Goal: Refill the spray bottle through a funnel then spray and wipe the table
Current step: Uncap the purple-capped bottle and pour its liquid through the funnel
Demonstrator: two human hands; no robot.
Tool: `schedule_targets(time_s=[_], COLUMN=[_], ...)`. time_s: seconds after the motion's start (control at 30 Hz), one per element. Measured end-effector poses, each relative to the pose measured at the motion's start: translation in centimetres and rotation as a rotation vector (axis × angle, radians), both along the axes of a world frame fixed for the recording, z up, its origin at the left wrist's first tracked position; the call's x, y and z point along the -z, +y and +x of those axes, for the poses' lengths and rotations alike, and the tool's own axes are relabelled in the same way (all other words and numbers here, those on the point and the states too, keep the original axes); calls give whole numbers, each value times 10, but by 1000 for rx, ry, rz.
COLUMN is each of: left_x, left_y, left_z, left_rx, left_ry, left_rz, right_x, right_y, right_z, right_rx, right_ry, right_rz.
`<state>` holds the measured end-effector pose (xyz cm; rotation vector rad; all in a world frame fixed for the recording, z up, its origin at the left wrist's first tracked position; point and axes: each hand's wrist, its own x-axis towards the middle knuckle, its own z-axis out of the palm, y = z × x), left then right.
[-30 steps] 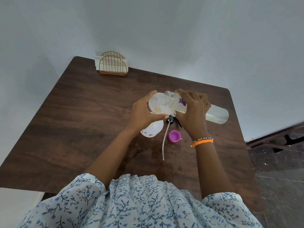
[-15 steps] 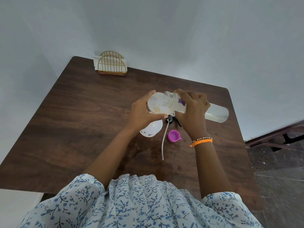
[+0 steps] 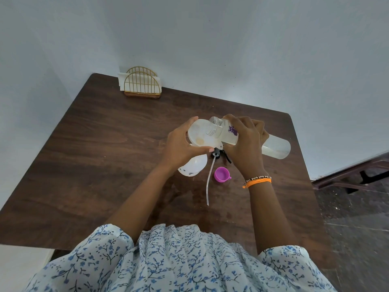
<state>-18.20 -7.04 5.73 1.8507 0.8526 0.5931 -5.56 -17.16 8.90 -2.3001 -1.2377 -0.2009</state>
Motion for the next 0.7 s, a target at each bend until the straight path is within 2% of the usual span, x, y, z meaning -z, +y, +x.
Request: schedule_targets(time_s=[0.7], left_x=[-4], left_y=[0], left_z=[-1], left_rx=[5], left_ry=[7], left_rz=[8], right_x=[1], right_y=[2], right_z=[0], right_rx=[11], right_ry=[-15], right_rz=[-13])
